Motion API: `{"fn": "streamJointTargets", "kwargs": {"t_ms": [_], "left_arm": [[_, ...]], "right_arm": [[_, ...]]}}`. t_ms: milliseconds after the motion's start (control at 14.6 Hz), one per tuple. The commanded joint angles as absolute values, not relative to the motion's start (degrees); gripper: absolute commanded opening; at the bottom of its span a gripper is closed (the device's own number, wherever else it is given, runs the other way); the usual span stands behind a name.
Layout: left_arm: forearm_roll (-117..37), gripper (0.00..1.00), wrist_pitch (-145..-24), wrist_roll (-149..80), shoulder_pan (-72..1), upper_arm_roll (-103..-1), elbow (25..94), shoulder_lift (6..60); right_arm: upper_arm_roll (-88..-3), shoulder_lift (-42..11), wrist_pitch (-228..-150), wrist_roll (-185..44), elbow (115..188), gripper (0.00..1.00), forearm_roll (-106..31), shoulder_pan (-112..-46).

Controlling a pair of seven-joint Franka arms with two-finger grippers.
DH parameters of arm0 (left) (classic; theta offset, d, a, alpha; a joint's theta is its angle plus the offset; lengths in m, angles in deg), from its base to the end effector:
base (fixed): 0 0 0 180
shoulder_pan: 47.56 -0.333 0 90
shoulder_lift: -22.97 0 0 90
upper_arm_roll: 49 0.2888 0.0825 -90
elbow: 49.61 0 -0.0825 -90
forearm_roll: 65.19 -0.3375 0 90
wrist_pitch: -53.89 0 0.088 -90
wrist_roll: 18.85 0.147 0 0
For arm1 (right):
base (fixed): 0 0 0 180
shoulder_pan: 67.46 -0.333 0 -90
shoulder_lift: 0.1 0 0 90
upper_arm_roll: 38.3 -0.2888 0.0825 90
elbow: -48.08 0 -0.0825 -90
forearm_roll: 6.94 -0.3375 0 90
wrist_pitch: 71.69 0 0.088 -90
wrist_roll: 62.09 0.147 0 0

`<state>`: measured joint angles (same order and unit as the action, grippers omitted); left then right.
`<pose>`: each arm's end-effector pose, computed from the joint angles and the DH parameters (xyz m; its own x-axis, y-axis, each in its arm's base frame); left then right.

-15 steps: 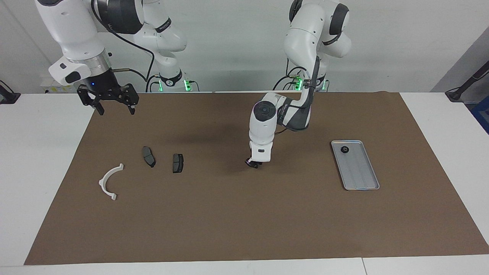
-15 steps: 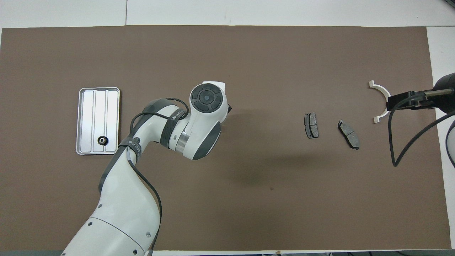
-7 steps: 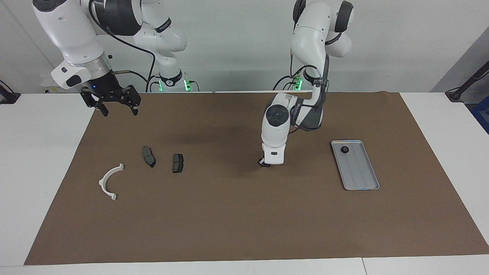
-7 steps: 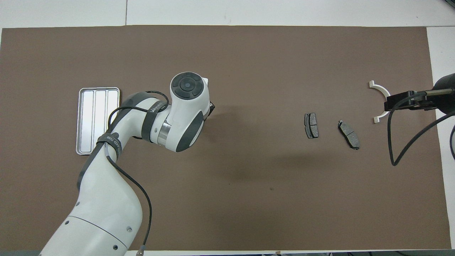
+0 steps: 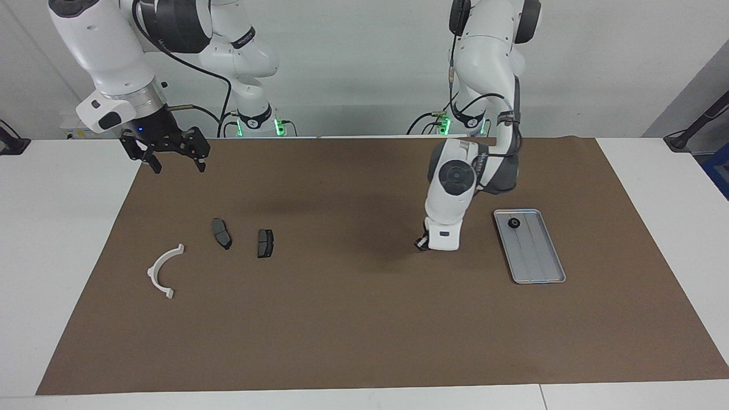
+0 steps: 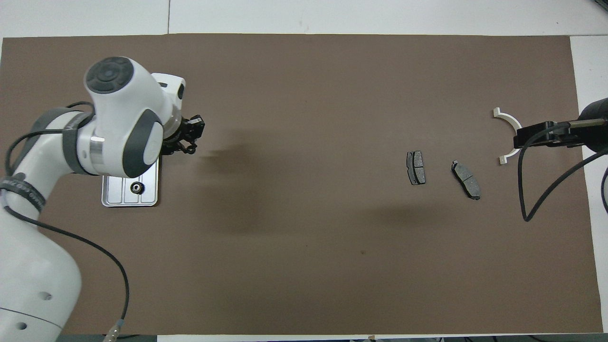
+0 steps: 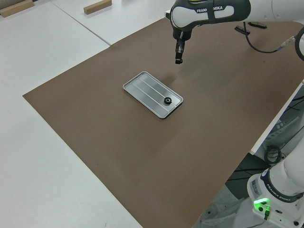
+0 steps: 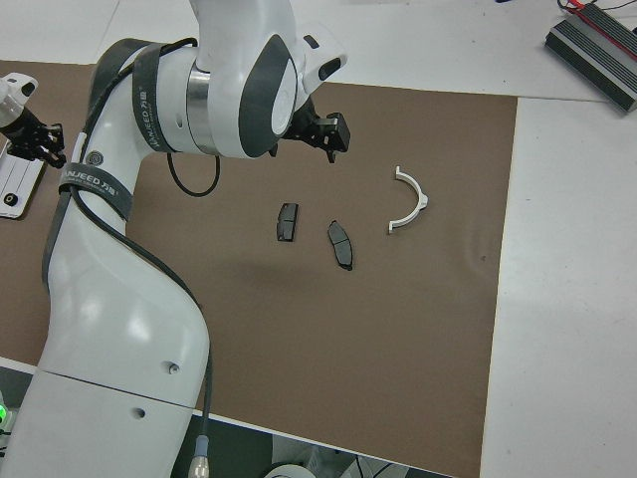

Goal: Pick bearing gear from pile to tray
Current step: 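Lower the ring with the left gripper into the silver tray and release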

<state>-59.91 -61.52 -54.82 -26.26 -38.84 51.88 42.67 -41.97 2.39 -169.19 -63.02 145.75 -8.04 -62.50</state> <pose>0.5658 -0.1256 0.3205 0.8875 0.4523 -0.0882 0.4505 -0.8919 -0.0398 0.5073 -0.0083 0.5335 0.9991 -0.0087 0.0406 -0.0081 -0.9998 -0.0157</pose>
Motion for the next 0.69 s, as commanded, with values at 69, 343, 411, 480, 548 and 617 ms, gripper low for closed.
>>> {"fn": "streamJointTargets", "kwargs": {"t_ms": [69,343,411,480,548,617], "left_arm": [[-60.18,0.0,-63.43,-40.07,-34.09,-39.59,56.12,39.94],[-60.18,0.0,-70.54,-35.65,-37.44,-39.59,59.45,39.68],[-60.18,0.0,-72.13,-35.29,-37.8,-39.59,59.99,39.5],[-60.18,0.0,-73.36,-35.28,-38.5,-39.59,60.43,39.5],[-60.18,0.0,-74.24,-35.2,-38.85,-39.59,60.95,39.5],[-60.18,0.0,-74.86,-35.28,-38.94,-39.59,61.57,39.5]], "right_arm": [[-42.43,3.51,-169.77,-62.8,147.05,1.0,-9.23,-61.48],[-42.43,3.51,-169.51,-63.32,147.05,1.0,-8.96,-61.48],[-42.43,3.51,-169.25,-64.28,147.05,1.0,-8.7,-61.48],[-42.35,3.51,-168.81,-65.42,146.87,1.0,-8.26,-61.39],[-42.35,3.51,-167.76,-65.69,146.87,1.0,-8.35,-61.04],[-42.35,3.51,-166.97,-65.61,146.7,1.0,-8.26,-60.95]]}}
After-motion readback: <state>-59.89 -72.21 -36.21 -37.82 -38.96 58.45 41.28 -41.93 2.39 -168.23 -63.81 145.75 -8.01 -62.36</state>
